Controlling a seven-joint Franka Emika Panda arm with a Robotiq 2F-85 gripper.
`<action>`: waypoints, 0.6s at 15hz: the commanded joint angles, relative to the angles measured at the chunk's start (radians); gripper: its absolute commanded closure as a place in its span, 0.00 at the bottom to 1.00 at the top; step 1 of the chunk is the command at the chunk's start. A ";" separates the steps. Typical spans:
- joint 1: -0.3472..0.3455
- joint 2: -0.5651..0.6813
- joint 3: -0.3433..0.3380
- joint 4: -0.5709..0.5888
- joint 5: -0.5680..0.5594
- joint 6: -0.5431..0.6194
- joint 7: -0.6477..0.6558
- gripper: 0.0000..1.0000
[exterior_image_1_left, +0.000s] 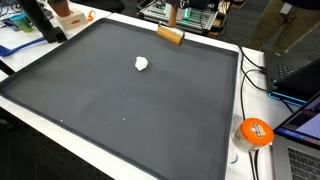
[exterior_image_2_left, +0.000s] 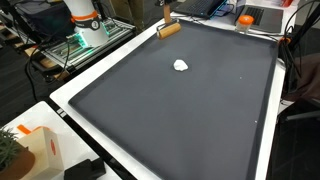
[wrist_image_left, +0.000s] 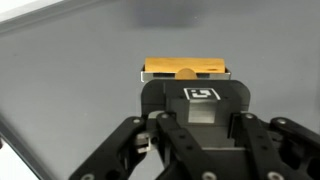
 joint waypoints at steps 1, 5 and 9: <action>-0.037 -0.250 0.033 -0.186 -0.113 0.047 0.023 0.78; -0.076 -0.315 -0.029 -0.191 -0.122 0.065 -0.135 0.78; -0.092 -0.323 -0.051 -0.199 -0.063 0.062 -0.206 0.53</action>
